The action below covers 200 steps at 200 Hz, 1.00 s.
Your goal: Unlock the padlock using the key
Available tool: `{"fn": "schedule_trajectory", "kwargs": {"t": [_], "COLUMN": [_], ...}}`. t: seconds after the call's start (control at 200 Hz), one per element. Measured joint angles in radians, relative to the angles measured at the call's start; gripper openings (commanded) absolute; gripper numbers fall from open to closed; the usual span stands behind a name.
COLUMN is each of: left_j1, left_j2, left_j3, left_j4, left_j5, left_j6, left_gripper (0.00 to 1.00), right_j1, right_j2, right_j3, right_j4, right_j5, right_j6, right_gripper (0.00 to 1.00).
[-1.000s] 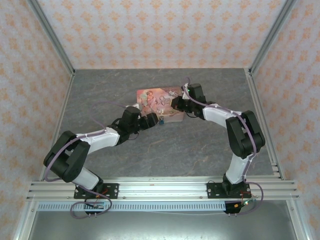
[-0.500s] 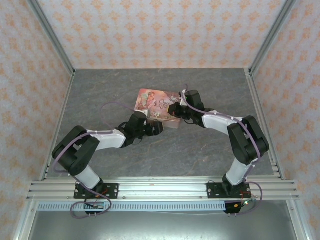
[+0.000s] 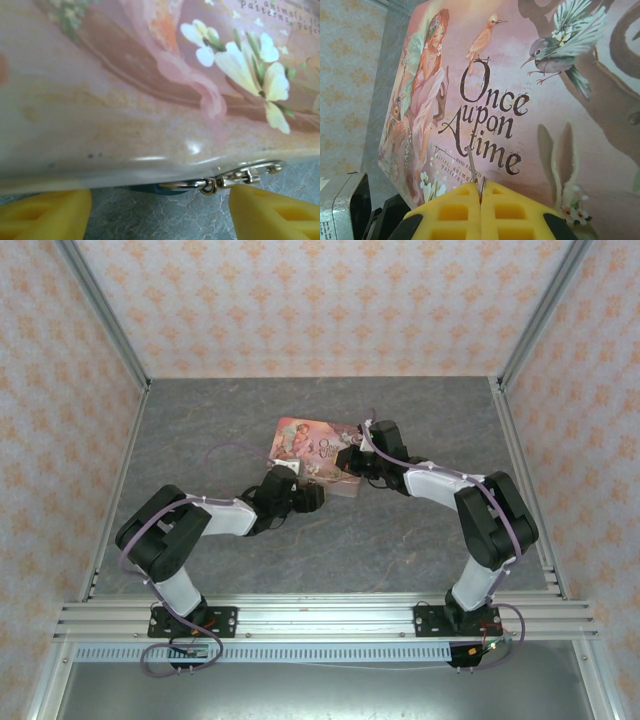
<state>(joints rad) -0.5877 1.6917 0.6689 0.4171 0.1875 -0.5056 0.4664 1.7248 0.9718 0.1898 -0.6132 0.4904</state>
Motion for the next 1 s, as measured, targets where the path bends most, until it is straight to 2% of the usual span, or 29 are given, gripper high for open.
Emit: {"fn": "schedule_trajectory", "kwargs": {"t": [0.44, 0.716, 1.001], "left_j1": [-0.028, -0.038, -0.044], "left_j2": [0.042, 0.068, 0.067], "left_j3": [0.034, 0.050, 0.053], "left_j4": [-0.003, -0.010, -0.009], "left_j5": [-0.037, -0.050, -0.069], "left_j6": [0.055, 0.049, 0.036], "left_gripper": [0.59, 0.46, 0.42], "right_j1": [0.003, 0.003, 0.003], "right_j2": [0.000, 0.000, 0.000], "right_j3": [0.000, 0.000, 0.000], "right_j4": [0.000, 0.001, 0.002], "right_j5": [0.004, 0.004, 0.004], "right_j6": [0.000, 0.000, 0.000], "right_gripper": [0.00, 0.00, 0.00]}}
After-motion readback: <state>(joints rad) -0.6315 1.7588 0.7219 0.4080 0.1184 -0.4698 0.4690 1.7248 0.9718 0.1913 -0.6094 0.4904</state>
